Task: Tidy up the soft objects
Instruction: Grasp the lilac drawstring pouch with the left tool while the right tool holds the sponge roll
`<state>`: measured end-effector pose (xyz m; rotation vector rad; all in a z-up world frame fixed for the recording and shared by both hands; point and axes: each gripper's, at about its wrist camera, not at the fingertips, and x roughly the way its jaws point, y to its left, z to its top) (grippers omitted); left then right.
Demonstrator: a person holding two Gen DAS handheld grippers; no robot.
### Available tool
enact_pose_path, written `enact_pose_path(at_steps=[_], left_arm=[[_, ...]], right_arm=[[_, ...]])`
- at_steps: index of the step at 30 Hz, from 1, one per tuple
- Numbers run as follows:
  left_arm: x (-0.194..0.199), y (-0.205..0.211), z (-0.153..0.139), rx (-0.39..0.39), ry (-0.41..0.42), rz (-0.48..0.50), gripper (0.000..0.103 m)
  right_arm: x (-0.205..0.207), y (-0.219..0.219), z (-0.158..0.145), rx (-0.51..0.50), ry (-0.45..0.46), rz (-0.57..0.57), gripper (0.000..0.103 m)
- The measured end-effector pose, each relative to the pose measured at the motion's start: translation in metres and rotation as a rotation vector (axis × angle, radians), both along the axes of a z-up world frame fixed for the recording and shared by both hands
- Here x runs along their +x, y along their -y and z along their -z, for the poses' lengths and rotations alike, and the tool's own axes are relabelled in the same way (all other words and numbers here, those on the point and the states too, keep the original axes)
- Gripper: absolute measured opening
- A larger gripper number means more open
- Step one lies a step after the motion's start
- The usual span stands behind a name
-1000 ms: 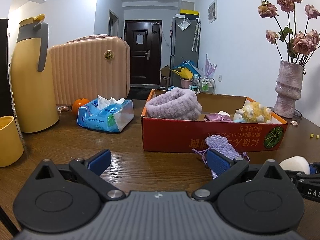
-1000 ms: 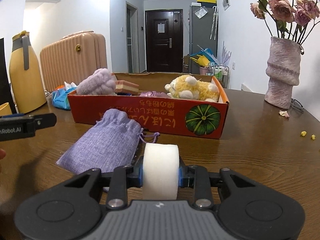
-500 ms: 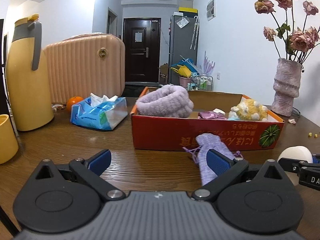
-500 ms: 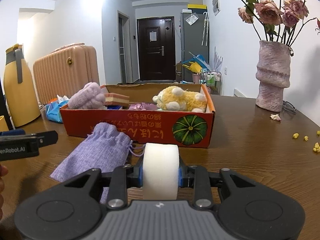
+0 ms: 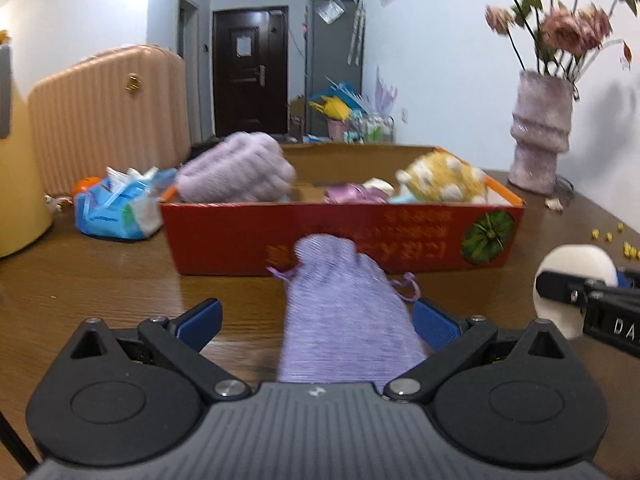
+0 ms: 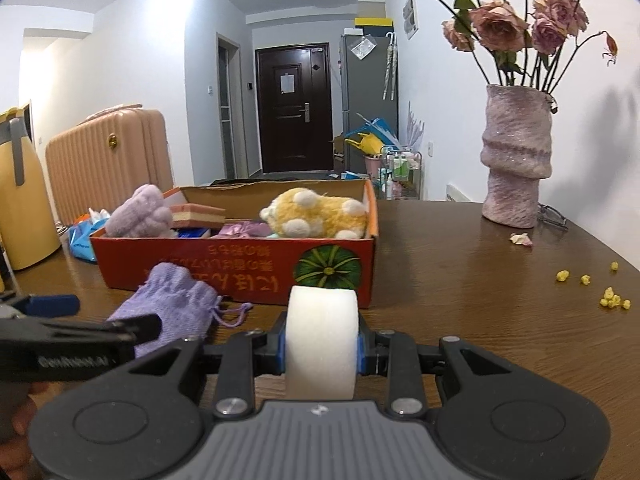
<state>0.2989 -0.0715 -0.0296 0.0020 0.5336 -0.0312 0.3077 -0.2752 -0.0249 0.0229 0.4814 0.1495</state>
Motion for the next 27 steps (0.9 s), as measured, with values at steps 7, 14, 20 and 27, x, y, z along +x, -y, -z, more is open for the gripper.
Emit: enact_pose_path(at_steps=[7,14,20,27], left_arm=[[0.020,0.022,0.011,0.021,-0.072,-0.014,0.103],[0.036,0.025,0.021,0.017,-0.150,-0.023,0.103],[0.039,0.023,0.025,0.008,-0.178,-0.024,0.103],[0.038,0.024,0.025,0.015,-0.179,-0.016,0.103]], right_arm=[[0.003,0.015,0.001,-0.003,0.000,0.023,0.029],[0.005,0.018,0.004,-0.005,-0.013,0.029,0.029],[0.008,0.018,0.007,-0.009,-0.027,0.038,0.029],[0.008,0.018,0.009,-0.014,-0.033,0.042,0.029]])
